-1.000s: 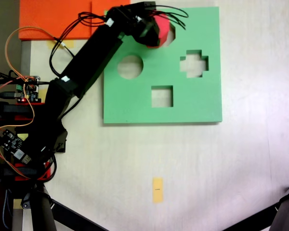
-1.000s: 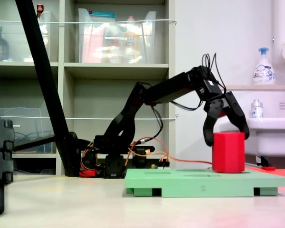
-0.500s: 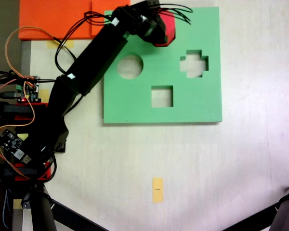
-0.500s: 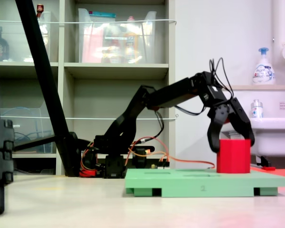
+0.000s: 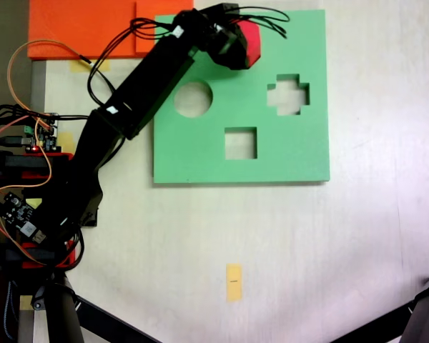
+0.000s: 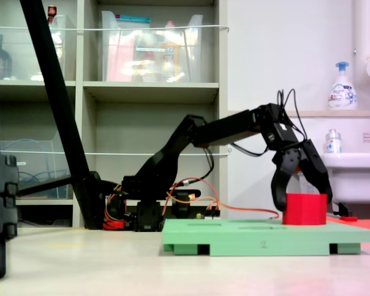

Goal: Put the octagonal pillar block into the corresponding hole

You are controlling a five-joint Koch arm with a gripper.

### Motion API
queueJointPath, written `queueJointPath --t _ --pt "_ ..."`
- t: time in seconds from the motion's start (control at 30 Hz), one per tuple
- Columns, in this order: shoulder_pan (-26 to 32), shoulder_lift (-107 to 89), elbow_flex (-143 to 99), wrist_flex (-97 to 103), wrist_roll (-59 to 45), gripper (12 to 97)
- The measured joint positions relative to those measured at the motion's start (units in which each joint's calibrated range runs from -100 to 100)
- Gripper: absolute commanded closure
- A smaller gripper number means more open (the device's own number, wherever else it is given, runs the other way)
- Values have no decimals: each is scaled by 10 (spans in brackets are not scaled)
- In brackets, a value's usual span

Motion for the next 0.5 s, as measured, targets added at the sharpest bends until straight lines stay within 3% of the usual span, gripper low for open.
queueJointPath --t 0.17,0.27,0.5 --pt "0 4 0 -15 -1 466" --pt "1 -30 -1 -70 -3 240" --pt "-7 -219 -1 -125 -24 234"
